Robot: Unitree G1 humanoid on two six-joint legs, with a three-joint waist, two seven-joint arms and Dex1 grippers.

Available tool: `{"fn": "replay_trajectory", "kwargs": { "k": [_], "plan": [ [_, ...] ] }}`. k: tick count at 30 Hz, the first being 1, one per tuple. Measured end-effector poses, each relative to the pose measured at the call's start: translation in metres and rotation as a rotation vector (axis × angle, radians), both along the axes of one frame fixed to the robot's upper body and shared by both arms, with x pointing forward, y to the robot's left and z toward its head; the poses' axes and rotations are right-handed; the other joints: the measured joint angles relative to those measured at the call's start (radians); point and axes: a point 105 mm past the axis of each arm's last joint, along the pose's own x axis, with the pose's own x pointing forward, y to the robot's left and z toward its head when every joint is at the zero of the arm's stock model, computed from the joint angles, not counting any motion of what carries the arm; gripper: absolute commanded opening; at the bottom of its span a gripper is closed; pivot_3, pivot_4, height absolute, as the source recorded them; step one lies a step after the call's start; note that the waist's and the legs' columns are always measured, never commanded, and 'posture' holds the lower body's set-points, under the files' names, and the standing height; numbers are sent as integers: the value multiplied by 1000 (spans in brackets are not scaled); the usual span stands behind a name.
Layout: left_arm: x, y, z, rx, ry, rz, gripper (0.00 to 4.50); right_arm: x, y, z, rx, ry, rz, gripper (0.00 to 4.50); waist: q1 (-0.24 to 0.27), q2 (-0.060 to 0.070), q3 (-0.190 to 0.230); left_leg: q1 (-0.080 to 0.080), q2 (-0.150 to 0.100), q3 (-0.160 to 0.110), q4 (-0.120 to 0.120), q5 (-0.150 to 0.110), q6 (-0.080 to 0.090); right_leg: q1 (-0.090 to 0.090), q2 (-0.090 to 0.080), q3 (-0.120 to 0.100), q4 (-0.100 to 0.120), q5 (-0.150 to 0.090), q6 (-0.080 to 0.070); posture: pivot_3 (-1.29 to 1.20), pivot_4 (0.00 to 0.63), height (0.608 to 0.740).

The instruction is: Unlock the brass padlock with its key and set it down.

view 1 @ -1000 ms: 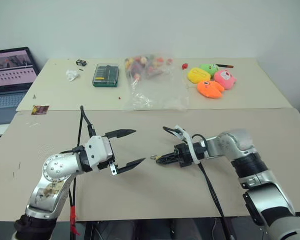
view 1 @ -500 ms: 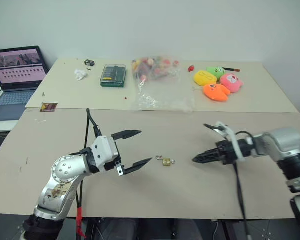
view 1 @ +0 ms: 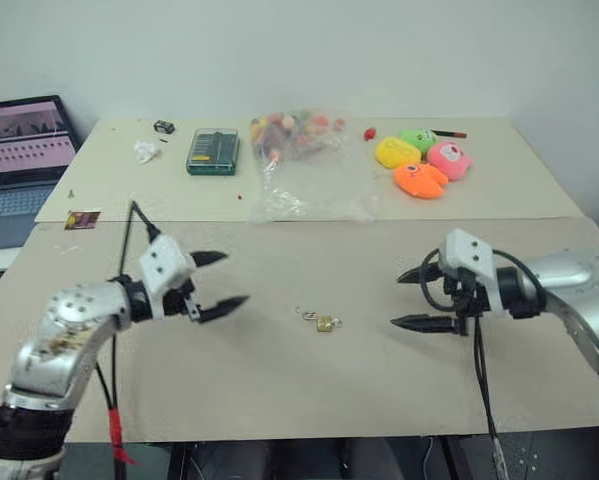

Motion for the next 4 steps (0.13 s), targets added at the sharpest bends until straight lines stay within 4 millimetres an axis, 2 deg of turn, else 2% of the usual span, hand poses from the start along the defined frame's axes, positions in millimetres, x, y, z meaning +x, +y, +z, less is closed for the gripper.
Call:
{"fn": "replay_trajectory", "kwargs": {
  "k": [4],
  "plan": [
    [8, -8, -1, 2, 11, -28, 4500, 6, -1, -7, 24, -19, -32, 4474, 11, 0, 0, 0, -1, 0, 0, 0, 0, 0, 0, 0, 0, 0, 0, 0, 150, 740]
  ]
}}
